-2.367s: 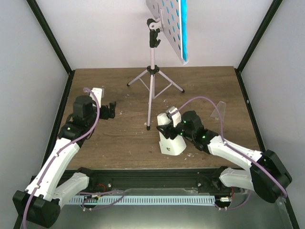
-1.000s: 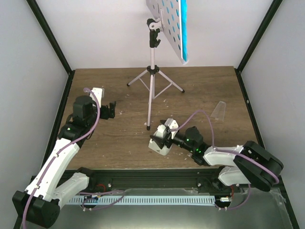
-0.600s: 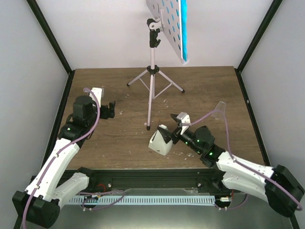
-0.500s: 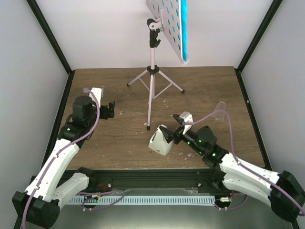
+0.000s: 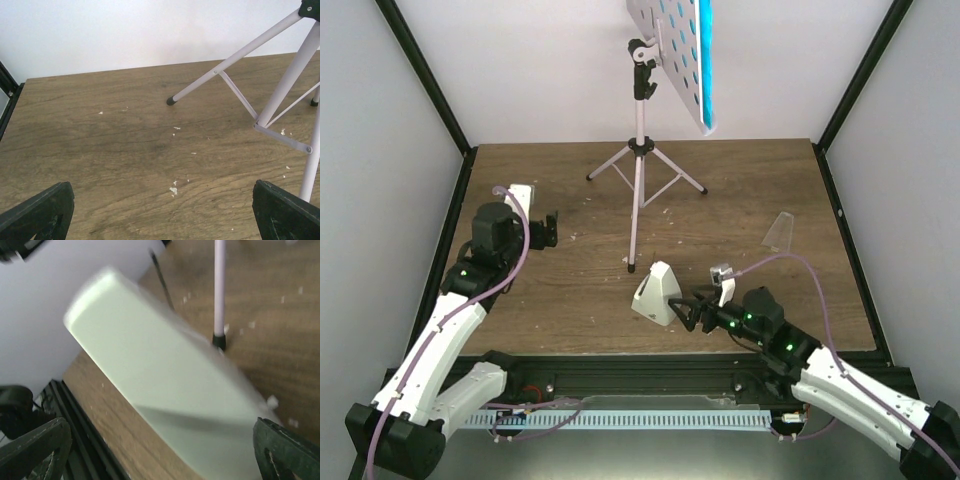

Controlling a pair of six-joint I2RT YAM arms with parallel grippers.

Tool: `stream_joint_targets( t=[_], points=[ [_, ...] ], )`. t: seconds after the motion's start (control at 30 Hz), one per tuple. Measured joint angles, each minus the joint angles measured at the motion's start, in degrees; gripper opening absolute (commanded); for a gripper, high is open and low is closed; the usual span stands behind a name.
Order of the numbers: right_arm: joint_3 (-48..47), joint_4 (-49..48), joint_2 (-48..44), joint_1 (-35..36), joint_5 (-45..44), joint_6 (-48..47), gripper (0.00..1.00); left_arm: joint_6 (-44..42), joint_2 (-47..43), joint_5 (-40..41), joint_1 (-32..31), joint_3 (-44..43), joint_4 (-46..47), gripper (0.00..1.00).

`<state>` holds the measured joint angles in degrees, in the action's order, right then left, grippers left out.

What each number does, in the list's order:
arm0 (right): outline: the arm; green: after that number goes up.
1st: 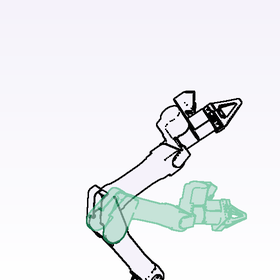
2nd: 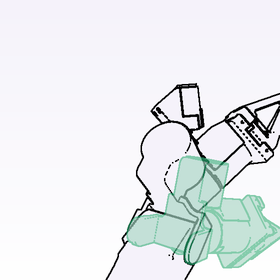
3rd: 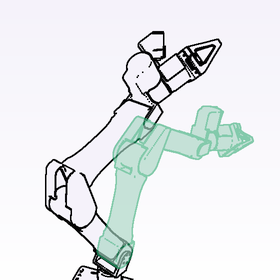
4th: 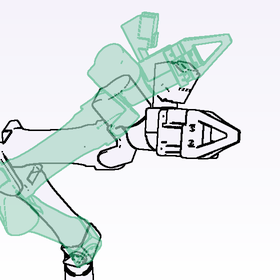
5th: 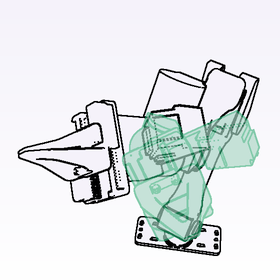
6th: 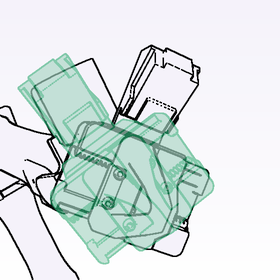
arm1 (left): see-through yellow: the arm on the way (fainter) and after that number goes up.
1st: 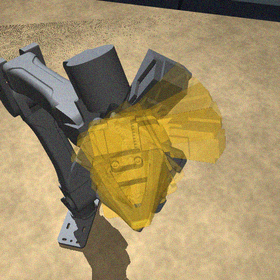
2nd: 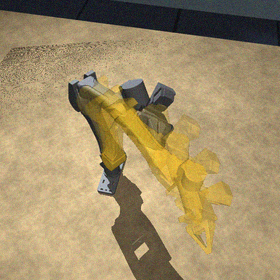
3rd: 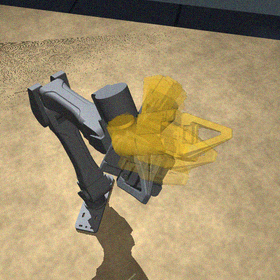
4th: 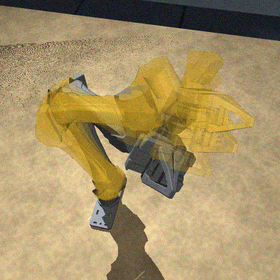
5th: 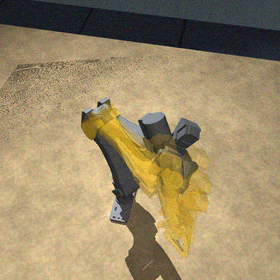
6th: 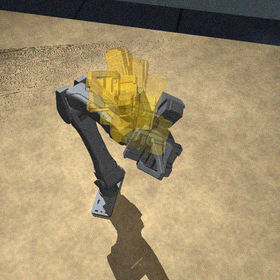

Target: Pack up the instrument practice props

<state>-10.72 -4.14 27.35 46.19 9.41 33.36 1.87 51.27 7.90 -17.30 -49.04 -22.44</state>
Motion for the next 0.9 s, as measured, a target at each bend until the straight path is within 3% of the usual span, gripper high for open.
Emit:
stream_joint_targets(
  t=[0.1, 0.33, 0.67, 0.8, 0.9],
  points=[
    [2.25, 0.44, 2.84, 0.0, 2.82, 1.9, 1.0, -0.2, 0.04, 0.24, 0.0, 0.11, 0.09, 0.99],
    [1.95, 0.42, 19.04, 4.31, 4.44, 2.54, 1.0, -0.42, 1.14, 0.42, 0.0, 0.2, 0.46, 0.98],
    [1.33, -0.63, 24.65, 4.68, -2.54, 6.58, 1.0, -0.39, 1.33, 0.0, -0.07, 0.42, 0.5, 0.99],
    [1.31, -1.95, 25.79, 0.44, -3.02, 7.63, 1.0, -0.39, 1.2, -0.42, -0.11, 0.42, 0.5, 0.98],
    [0.0, -2.03, 28.41, -7.87, -0.72, 6.58, 1.0, -0.39, 0.98, -0.48, -0.11, 0.42, 0.5, 0.98]
  ],
)
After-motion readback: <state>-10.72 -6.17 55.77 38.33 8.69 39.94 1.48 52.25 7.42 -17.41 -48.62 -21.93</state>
